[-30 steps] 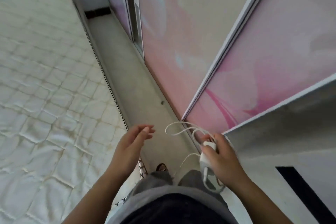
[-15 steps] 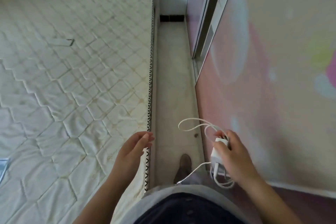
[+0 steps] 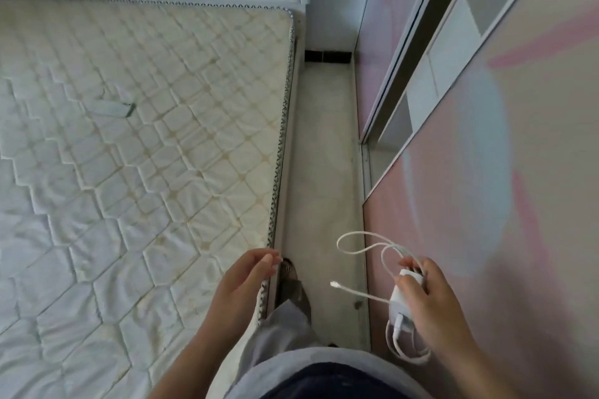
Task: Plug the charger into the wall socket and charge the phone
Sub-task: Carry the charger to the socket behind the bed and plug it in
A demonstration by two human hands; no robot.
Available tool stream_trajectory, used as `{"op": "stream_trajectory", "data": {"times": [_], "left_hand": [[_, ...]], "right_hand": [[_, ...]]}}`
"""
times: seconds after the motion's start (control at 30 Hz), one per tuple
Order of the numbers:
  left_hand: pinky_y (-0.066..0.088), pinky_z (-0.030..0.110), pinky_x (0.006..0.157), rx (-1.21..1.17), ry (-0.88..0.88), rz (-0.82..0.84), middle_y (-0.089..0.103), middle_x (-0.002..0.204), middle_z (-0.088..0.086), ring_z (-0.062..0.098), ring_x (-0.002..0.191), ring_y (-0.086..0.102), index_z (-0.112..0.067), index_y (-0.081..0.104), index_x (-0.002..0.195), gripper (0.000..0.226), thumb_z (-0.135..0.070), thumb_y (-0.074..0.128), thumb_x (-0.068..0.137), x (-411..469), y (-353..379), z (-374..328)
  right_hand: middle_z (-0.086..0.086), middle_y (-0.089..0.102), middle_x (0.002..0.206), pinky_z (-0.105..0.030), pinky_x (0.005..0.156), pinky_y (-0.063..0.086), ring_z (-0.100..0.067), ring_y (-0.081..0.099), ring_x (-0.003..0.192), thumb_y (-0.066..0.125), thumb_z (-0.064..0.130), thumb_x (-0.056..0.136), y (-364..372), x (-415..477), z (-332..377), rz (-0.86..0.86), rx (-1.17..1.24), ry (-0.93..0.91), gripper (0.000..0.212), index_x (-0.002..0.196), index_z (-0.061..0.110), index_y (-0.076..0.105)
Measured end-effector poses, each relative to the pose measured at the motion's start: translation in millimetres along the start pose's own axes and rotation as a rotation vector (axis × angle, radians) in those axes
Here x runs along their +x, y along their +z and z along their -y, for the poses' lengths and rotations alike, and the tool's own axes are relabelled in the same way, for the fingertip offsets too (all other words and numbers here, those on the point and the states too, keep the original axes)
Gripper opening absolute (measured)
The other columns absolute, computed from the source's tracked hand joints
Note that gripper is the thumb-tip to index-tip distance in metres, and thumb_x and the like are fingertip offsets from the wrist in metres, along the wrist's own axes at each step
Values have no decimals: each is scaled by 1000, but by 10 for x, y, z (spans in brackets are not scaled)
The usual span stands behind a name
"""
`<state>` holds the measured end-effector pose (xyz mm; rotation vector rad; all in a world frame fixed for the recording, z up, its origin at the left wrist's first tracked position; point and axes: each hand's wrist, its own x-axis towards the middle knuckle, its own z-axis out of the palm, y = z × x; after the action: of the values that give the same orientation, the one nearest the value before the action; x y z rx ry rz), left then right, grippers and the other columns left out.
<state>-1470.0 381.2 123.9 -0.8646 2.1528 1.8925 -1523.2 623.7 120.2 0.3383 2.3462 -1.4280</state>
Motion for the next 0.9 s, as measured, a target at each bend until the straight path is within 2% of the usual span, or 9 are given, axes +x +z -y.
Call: {"op": "stream_trajectory", "data": {"times": [0.07, 0.13, 0.2, 0.3, 0.37, 0.47, 0.53, 0.63, 0.9], "left_hand": [[45, 20, 79, 30, 39, 25, 72, 96, -5, 1, 89, 64, -25, 66, 96, 21, -27, 46, 92, 434, -61, -242], [46, 24, 82, 46, 65, 30, 71, 97, -7, 2, 91, 64, -28, 66, 98, 21, -30, 45, 92, 807, -174, -501], [46, 22, 79, 23, 90, 26, 72, 96, -10, 1, 90, 65, -29, 66, 97, 21, -30, 46, 92, 1158, -293, -738], [46, 24, 79, 1, 87, -4, 72, 98, -10, 0, 90, 65, -30, 67, 96, 22, -29, 45, 92, 1612, -432, -976], [47, 28, 82, 10, 75, -4, 72, 100, -11, 0, 91, 65, -31, 67, 97, 22, -31, 45, 92, 1874, -484, -1078], [47, 27, 80, 3, 45, -17, 72, 100, -11, 0, 91, 65, -32, 67, 96, 22, -31, 45, 92, 2298, -495, -1217], [46, 27, 79, -3, 29, -34, 72, 99, -13, 0, 90, 65, -33, 67, 95, 22, -32, 45, 92, 2641, -477, -1319], [47, 27, 80, 15, 22, -36, 72, 101, -9, -1, 90, 65, -31, 66, 98, 22, -32, 45, 92, 3264, -394, -1557], [48, 30, 83, -17, 73, -51, 71, 102, -8, -1, 89, 65, -30, 66, 98, 22, -31, 44, 92, 4969, -84, -2773]], "right_hand": [[-2, 55, 77, -22, 51, 36, -12, 53, 64, 48, 35, 70, 72, 390, 262, -5, -15, -28, 17, 83, 25, 51], [-4, 56, 82, -19, 49, 38, -9, 55, 66, 52, 30, 79, 146, 753, 587, 11, -34, -67, 6, 84, 27, 51], [-4, 57, 83, -10, 43, 41, -1, 56, 61, 52, 31, 77, 206, 1096, 923, 30, -26, -121, 8, 85, 28, 51], [-6, 57, 87, -8, 40, 41, 4, 56, 59, 54, 28, 77, 276, 1520, 1311, 40, -7, -156, 12, 89, 26, 53], [-7, 58, 91, -17, 44, 48, -4, 60, 65, 55, 19, 83, 321, 1790, 1466, 54, -3, -147, 11, 91, 27, 54], [-4, 59, 94, -41, 66, 56, -22, 62, 79, 55, 19, 83, 393, 2219, 1645, 60, -56, -120, 15, 91, 30, 53], [-5, 60, 92, -44, 68, 56, -25, 62, 78, 55, 19, 82, 442, 2568, 1771, 75, -53, -106, 15, 91, 31, 53], [-5, 58, 87, -28, 50, 53, -20, 62, 70, 54, 18, 85, 482, 3216, 1986, 90, -45, -114, 15, 90, 32, 51], [2, 59, 86, -9, 41, 42, -6, 60, 68, 53, 32, 82, 121, 5075, 3126, -1, -61, -207, 8, 90, 31, 52]]}}
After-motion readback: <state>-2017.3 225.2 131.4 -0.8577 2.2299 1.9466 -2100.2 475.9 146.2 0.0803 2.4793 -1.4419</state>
